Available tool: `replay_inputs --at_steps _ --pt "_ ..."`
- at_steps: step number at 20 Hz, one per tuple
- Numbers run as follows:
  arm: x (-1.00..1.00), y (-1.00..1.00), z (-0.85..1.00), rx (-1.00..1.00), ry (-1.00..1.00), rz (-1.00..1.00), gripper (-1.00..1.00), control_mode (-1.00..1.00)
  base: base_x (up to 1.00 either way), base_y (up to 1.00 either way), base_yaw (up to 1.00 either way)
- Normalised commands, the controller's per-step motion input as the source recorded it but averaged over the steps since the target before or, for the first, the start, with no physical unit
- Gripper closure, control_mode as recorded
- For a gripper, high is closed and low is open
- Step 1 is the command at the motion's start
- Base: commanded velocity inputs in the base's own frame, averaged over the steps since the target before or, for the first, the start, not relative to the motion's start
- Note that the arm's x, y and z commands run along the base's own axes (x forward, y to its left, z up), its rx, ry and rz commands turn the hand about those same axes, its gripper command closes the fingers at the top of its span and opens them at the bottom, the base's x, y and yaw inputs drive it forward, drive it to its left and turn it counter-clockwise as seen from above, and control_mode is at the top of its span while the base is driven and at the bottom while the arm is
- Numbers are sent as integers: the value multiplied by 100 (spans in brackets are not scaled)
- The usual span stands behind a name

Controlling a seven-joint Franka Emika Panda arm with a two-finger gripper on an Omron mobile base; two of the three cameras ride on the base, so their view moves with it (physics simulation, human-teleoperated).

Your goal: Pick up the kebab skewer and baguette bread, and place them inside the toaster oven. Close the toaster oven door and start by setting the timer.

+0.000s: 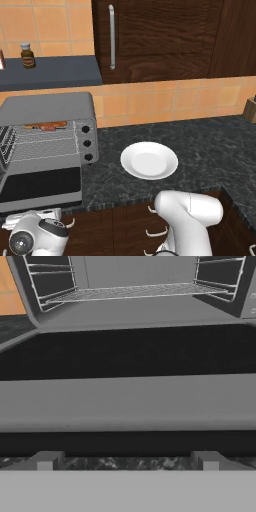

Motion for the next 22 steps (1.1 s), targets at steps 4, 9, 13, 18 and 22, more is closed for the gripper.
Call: replay_inputs --at_steps 4,9,13,18,22 --pt "2 0 -16 0 0 0 -100 -100 0 0 0" --pt "0 0 -21 0 0 0 -100 -100 0 0 0" --pt "0 0 -17 0 0 0 -100 -100 0 0 0" --pt "6 0 -9 0 0 0 -100 -100 0 0 0" --pt "21 0 -4 0 0 0 -100 -100 0 0 0"
